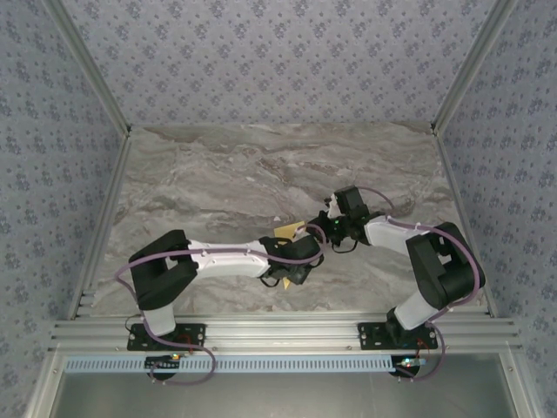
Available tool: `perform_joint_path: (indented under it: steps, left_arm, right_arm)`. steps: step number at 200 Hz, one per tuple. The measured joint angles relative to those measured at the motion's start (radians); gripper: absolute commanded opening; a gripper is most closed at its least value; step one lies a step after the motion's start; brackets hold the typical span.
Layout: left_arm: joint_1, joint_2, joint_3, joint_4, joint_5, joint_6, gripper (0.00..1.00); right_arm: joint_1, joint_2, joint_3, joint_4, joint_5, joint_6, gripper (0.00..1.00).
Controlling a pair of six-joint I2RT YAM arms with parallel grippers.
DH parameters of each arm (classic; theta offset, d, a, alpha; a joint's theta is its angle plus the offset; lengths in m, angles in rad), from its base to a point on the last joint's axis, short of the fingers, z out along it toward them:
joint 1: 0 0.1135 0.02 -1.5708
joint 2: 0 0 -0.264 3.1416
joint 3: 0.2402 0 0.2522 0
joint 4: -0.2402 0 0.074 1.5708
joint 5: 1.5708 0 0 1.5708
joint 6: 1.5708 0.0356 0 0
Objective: Fold a paper plane with a square sheet of paper (fold left side to right side)
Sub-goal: Fold the wing for the fifth time at the center of the table.
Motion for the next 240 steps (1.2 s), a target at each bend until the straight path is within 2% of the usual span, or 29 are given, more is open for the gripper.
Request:
perform_joint_path:
  steps: [68,128,240]
  left_arm:
    - [-0.016,0.019,0.031,-0.027,-0.025,0.003,0.49]
    - [-0.016,0.019,0.031,-0.035,-0.032,0.004,0.35]
    - [-0.016,0.019,0.031,-0.043,-0.040,0.004,0.19]
  right_arm:
    - [0.000,0.000,0.000,-0.011,0.003,0.000,0.00]
    - [0.000,0.000,0.000,-0.021,0.007,0.000,0.00]
    - [-0.001,0.000,0.006,-0.037,0.021,-0.001,0.01]
